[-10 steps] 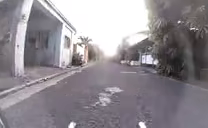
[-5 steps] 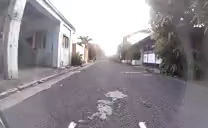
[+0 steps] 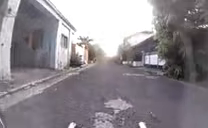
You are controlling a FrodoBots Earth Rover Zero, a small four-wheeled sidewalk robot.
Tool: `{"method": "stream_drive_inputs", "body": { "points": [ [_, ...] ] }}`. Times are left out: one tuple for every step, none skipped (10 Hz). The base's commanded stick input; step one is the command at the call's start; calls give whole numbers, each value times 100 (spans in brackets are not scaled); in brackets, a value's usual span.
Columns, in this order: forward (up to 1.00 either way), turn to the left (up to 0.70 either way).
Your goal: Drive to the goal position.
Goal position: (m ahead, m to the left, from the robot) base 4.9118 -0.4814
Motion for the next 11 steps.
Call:
{"method": "stream_drive_inputs", "body": {
  "points": [
    [70, 0],
    [70, 0],
    [70, 0],
    [70, 0],
    [70, 0],
    [70, 0],
    [70, 0],
    [70, 0],
    [70, 0],
    [70, 0],
    [70, 0]
  ]
}}
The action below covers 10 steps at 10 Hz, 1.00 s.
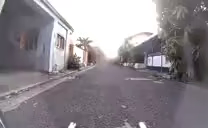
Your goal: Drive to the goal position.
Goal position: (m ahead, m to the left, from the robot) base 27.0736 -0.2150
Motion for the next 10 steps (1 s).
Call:
{"method": "stream_drive_inputs", "body": {
  "points": [
    [70, 0],
    [70, 0],
    [70, 0],
    [70, 0],
    [70, 0],
    [70, 0],
    [70, 0],
    [70, 0],
    [70, 0],
    [70, 0]
  ]
}}
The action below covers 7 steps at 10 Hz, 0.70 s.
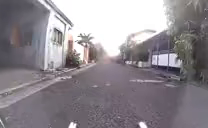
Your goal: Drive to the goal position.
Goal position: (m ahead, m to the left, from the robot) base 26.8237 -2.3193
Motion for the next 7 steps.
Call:
{"method": "stream_drive_inputs", "body": {
  "points": [
    [70, 0],
    [70, 0],
    [70, 0],
    [70, 0],
    [70, 0],
    [70, 0],
    [70, 0]
  ]
}}
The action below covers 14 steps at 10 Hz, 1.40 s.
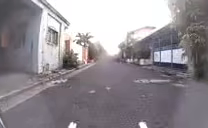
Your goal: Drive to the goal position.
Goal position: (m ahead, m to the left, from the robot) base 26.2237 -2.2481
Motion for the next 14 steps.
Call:
{"method": "stream_drive_inputs", "body": {
  "points": [
    [70, 0],
    [70, 0],
    [70, 0],
    [70, 0],
    [70, 0],
    [70, 0],
    [70, 0],
    [70, 0],
    [70, 0],
    [70, 0],
    [70, 0],
    [70, 0],
    [70, 0],
    [70, 0]
  ]
}}
